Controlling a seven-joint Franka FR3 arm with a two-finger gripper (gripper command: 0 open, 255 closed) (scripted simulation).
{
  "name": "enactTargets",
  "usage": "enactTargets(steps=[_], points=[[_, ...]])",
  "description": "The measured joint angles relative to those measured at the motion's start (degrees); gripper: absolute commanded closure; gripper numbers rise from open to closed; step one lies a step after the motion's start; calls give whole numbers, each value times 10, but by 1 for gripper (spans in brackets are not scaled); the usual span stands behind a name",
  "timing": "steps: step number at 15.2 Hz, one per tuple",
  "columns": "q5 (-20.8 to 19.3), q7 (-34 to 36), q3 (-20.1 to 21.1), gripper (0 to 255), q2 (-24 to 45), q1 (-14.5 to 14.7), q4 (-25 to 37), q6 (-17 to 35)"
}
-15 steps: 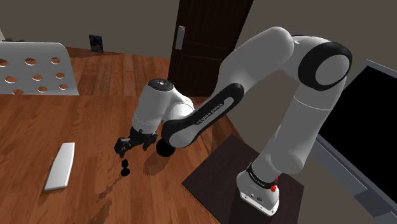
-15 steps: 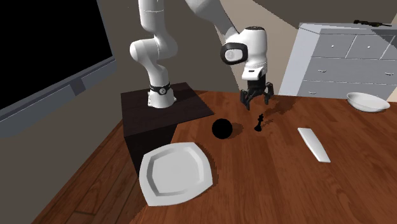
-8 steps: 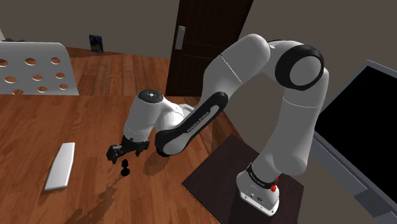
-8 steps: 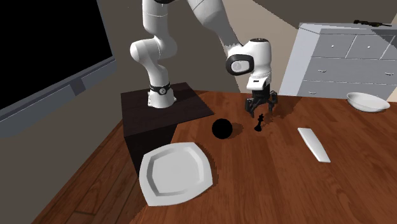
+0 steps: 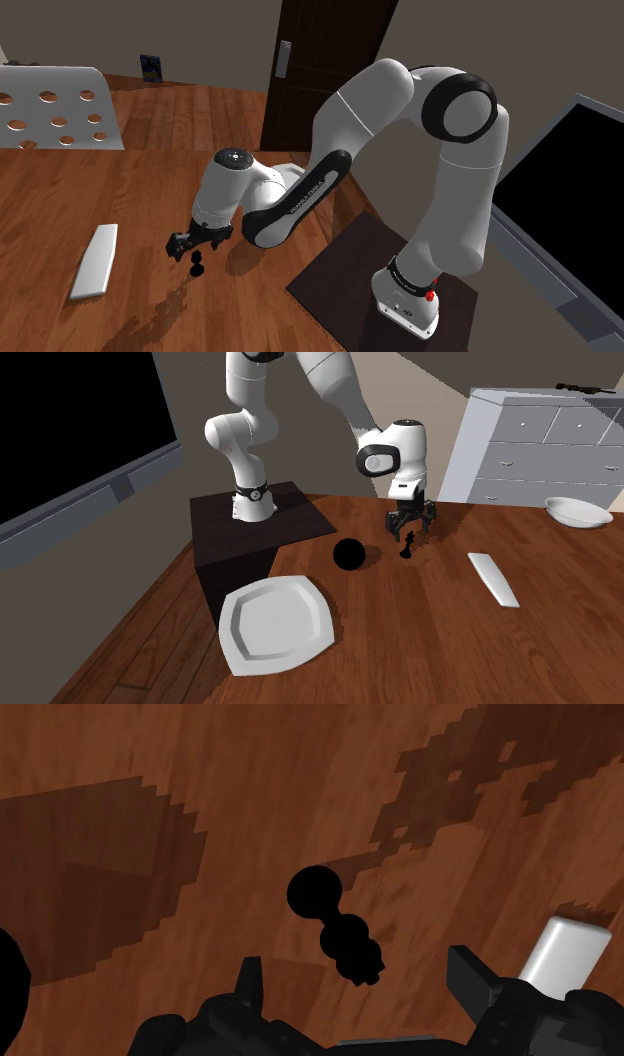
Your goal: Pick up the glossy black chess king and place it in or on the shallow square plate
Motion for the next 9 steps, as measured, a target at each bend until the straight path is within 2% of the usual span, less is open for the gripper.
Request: enactTargets(steps=[1, 2, 9], points=[[0, 0, 0, 0, 0, 0, 0, 0], [0, 0, 0, 255, 0, 0, 0, 0], [0, 0, 0, 255, -1, 0, 0, 1]])
